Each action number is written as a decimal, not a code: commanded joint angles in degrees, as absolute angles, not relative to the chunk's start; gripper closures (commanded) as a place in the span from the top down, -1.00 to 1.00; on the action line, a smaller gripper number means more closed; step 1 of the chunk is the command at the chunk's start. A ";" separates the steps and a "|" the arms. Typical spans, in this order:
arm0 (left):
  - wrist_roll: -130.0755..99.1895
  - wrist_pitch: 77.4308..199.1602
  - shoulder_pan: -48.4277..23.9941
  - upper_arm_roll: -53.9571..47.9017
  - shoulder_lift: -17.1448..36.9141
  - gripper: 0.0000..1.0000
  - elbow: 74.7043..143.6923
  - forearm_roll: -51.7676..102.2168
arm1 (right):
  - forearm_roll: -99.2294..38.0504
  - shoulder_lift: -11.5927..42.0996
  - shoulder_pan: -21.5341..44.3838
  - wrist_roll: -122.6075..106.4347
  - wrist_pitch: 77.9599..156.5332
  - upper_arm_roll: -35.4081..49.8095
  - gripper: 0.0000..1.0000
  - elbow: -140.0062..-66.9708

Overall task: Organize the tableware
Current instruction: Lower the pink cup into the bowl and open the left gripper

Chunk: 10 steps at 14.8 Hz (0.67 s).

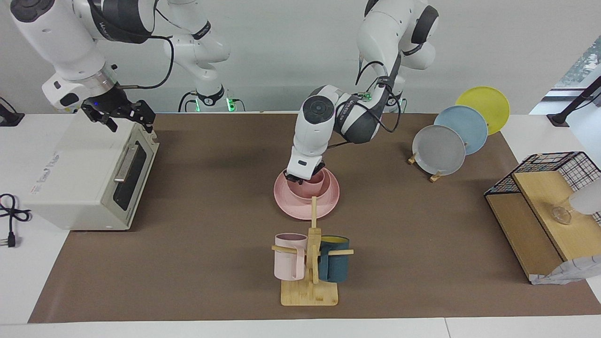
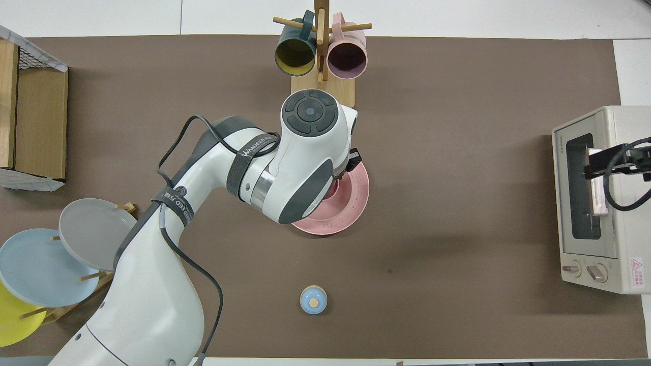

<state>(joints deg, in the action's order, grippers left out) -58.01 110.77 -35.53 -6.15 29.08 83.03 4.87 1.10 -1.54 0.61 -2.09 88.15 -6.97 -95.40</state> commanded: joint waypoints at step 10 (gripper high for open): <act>-53.10 99.86 -26.48 -4.57 14.70 1.00 84.46 4.67 | 0.26 -2.29 0.44 -2.11 86.58 -7.30 1.00 -93.87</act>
